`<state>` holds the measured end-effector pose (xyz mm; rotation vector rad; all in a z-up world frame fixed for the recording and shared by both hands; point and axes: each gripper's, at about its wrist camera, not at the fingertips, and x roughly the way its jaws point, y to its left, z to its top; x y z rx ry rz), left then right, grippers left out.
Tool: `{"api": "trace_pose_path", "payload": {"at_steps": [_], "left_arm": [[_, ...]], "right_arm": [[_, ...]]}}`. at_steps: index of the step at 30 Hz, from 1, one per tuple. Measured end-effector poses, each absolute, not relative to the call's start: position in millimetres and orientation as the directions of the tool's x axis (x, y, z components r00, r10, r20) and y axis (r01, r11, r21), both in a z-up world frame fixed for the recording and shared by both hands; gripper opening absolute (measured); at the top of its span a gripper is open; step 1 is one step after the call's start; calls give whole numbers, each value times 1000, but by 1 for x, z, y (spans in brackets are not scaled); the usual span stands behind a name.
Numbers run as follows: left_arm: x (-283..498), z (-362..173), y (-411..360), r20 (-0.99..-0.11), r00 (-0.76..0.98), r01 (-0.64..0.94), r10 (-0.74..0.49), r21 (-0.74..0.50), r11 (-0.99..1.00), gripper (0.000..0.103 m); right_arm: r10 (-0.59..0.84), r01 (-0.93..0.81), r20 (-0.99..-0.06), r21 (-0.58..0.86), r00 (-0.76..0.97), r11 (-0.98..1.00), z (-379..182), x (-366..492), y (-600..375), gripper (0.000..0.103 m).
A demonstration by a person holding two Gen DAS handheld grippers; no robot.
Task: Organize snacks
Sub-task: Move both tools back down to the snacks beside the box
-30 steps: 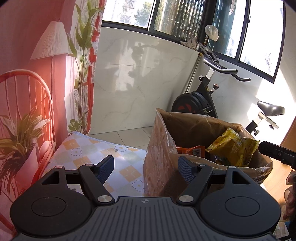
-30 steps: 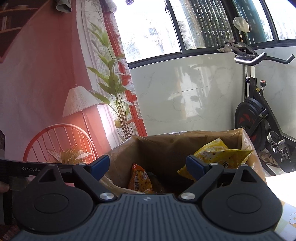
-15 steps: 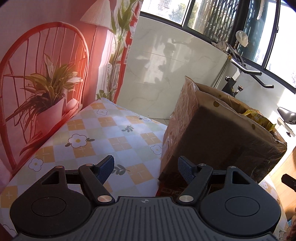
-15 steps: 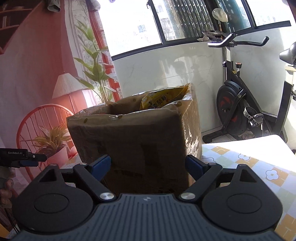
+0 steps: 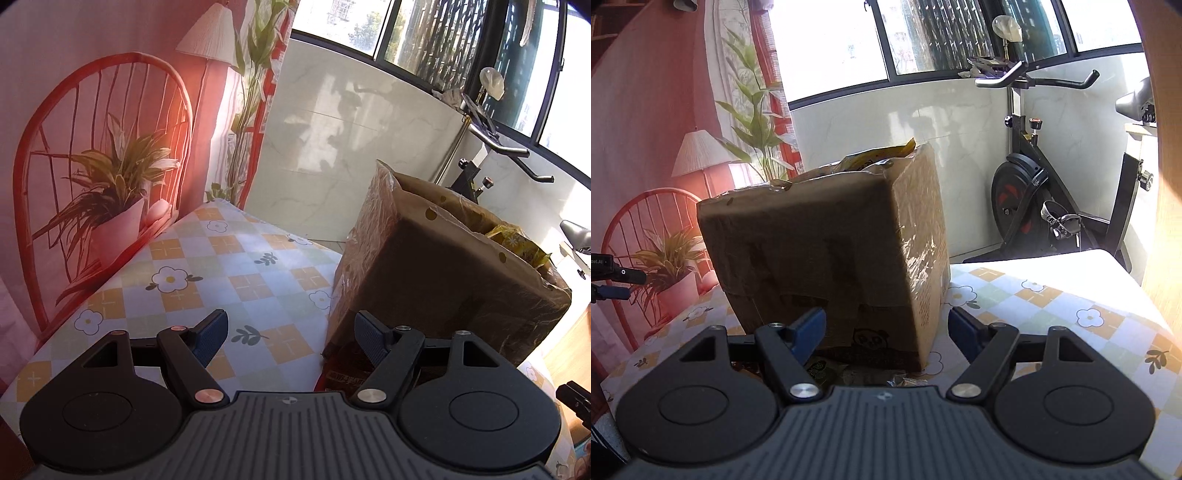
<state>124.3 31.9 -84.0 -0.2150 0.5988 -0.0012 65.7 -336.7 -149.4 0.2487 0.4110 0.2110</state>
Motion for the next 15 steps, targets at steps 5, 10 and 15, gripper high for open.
{"api": "trace_pose_path", "payload": {"at_steps": [5,10,15], "left_arm": [[100,-72,50,-542,839,-66,-53,-197,978,78],[84,-69,71,-552,833,-90,-37,-203,975,78],[85,-74,78,-554,832,-98,-30,-201,975,78]], "right_arm": [[228,-152,-358,227,905,962,-139,32,-343,77],[200,-134,-393,190,898,973,-144,-3,-348,77],[163,-92,-434,180,886,979,-155,-11,-353,77]]}}
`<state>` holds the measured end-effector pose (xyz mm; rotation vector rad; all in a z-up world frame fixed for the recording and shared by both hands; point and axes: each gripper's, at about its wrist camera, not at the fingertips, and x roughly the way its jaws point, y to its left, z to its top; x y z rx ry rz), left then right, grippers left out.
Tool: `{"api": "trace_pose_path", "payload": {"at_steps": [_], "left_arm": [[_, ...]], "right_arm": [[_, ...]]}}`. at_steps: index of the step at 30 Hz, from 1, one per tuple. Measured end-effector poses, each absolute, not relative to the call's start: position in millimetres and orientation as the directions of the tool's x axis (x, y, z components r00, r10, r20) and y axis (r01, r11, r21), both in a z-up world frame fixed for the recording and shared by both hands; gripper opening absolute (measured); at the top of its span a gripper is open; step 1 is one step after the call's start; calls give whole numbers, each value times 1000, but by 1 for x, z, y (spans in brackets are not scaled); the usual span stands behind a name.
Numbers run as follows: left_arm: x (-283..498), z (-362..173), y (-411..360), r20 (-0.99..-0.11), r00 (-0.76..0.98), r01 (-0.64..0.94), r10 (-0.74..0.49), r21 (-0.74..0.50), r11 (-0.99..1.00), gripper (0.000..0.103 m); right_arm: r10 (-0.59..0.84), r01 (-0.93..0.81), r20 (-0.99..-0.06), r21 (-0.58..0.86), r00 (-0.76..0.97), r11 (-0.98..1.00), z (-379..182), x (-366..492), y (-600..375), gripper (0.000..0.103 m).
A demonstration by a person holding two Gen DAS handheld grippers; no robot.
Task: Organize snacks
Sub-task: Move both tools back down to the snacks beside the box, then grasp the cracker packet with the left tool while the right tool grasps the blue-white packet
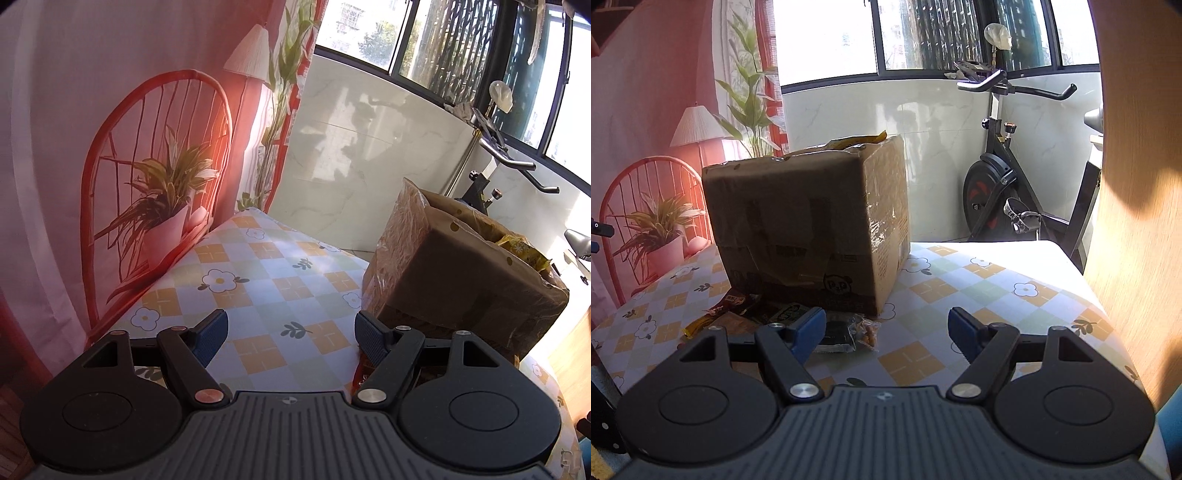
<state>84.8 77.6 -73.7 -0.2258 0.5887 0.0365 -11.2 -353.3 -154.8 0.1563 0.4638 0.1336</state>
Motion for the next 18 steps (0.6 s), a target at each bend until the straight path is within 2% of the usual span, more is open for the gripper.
{"api": "trace_pose_path", "payload": {"at_steps": [5,11,18], "left_arm": [[102,-96,50,-557,826,-33,-84,-197,980,76],[126,-116,16,-564,810,55,-160,-199,979,73],[141,-139,-6,-594,780,112,-196,-176,978,72]], "right_arm": [[205,-121,-442,212,873,970,-170,14,-339,77],[269,-242,-476,120,837,963,-185,60,-296,65],[282,-254,-543,129,791,959,-212,114,-271,64]]}}
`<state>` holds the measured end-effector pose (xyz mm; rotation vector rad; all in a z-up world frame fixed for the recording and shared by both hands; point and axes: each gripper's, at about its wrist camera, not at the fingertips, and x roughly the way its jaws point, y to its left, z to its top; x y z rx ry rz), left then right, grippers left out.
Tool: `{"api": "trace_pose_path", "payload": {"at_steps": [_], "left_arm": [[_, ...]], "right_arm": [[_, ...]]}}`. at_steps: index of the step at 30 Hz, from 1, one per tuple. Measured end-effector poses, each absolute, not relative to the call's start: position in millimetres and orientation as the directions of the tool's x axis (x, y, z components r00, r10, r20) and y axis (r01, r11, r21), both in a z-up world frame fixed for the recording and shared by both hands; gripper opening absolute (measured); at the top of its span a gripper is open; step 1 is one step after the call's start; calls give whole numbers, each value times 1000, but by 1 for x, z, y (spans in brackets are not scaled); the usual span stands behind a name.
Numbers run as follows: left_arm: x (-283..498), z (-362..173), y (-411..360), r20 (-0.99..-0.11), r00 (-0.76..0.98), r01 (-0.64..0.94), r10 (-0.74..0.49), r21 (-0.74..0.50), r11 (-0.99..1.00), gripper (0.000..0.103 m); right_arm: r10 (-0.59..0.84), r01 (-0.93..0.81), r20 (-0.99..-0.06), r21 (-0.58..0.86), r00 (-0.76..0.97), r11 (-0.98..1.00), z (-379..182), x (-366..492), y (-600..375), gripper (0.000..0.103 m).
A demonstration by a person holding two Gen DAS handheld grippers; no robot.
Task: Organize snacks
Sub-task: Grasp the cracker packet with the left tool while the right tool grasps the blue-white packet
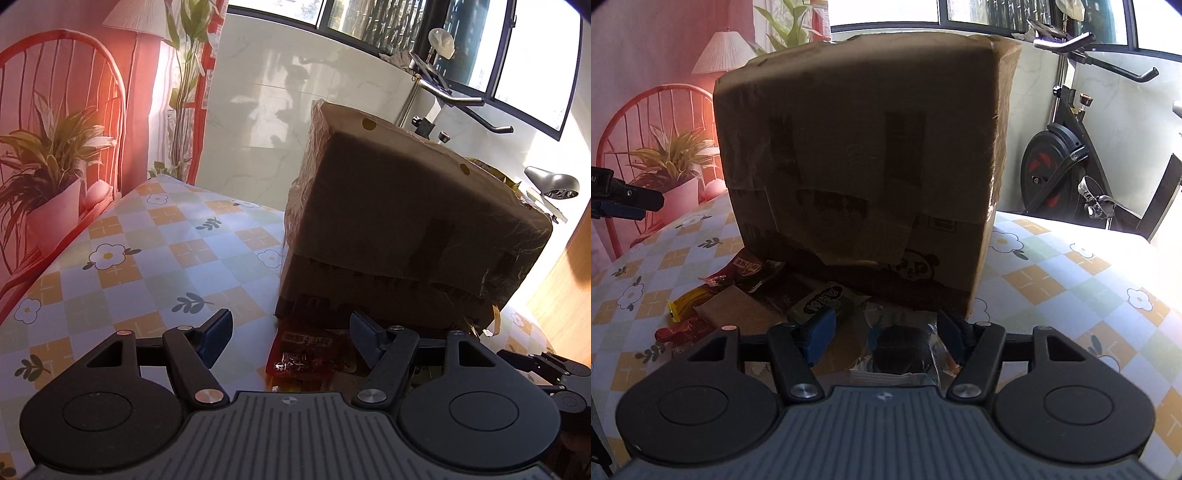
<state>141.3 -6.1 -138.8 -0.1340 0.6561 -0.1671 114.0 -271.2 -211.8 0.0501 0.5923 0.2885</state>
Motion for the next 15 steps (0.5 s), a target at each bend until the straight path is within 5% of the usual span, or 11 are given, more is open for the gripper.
{"api": "trace_pose_path", "payload": {"at_steps": [8,15], "left_arm": [[153,-162,-6,-652,732,108,-198,-175,979,69],[153,-178,-31,-697,663,199,-272,-186,962,68]], "right_arm": [[242,-190,-619,151,747,970,-237,141,-267,64],[250,-210,-628,138,737,968,-235,131,-262,49]]}}
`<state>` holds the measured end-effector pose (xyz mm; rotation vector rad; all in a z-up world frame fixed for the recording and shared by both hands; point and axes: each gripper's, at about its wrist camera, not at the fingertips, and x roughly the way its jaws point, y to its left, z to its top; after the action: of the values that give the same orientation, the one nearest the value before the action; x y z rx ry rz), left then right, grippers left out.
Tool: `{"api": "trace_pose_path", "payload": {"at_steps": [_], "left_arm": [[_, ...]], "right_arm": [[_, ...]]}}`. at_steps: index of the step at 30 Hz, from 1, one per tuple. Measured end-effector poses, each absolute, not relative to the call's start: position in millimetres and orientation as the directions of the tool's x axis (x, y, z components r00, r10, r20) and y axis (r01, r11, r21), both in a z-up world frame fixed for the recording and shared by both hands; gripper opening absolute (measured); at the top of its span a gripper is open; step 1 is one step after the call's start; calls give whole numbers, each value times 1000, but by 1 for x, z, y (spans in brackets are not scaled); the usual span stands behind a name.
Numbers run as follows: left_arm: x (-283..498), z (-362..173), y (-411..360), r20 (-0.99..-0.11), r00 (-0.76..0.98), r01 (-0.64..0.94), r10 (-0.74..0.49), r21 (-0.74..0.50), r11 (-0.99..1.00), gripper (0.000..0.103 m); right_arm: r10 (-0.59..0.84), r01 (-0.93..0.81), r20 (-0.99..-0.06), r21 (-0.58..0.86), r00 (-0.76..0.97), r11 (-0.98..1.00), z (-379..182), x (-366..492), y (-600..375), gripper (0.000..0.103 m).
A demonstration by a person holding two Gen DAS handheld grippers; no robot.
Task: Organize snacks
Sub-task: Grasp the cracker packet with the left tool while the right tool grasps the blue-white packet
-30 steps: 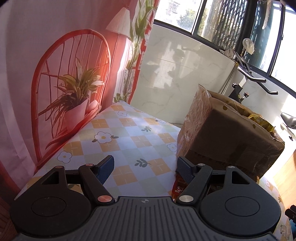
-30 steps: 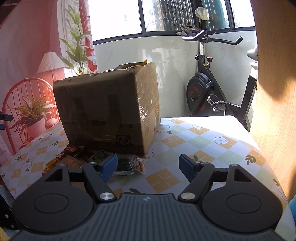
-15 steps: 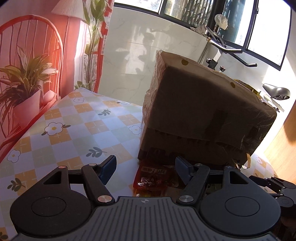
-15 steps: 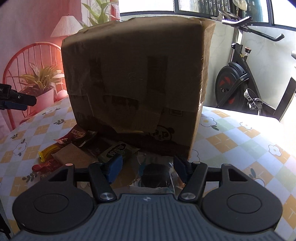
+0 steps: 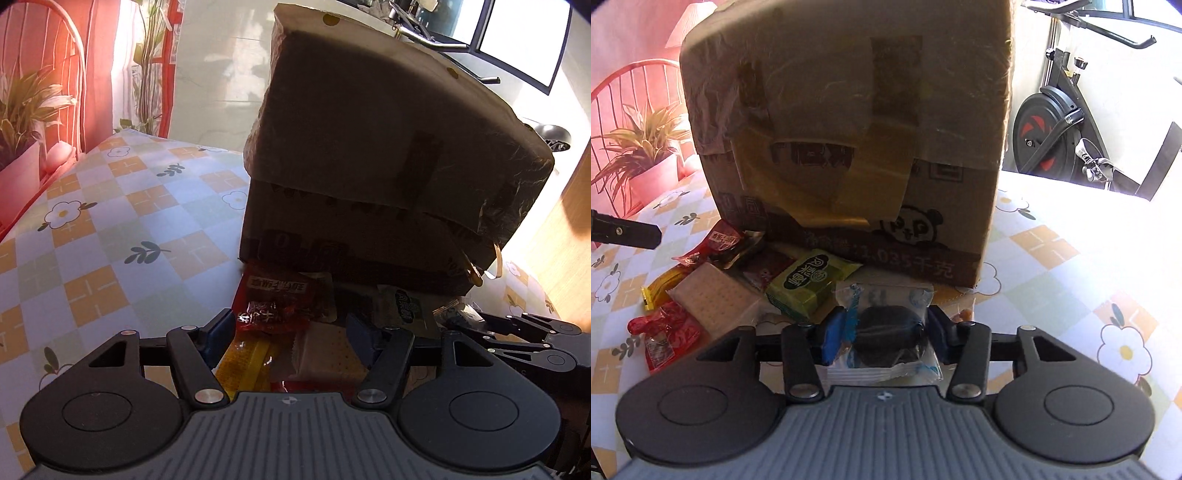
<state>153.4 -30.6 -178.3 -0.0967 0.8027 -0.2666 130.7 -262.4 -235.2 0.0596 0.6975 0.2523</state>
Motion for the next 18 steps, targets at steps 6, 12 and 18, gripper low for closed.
{"api": "trace_pose_path", "payload": {"at_steps": [6,12,18], "left_arm": [[149,-195,-43,-741,590,225,-320,-230,947,66],[153,-200,-44,-761,571,212,-309,-228,950,60],[177,-194,-60,-739,559,293,-375,-247,924,60]], "right_arm": [[240,-212,-607,119,757,970,-227,113,-257,48],[242,-205,-607,130,757,970,-228,108,-261,48],[240,-192,-606,144,759,971,-231,105,-263,48]]}}
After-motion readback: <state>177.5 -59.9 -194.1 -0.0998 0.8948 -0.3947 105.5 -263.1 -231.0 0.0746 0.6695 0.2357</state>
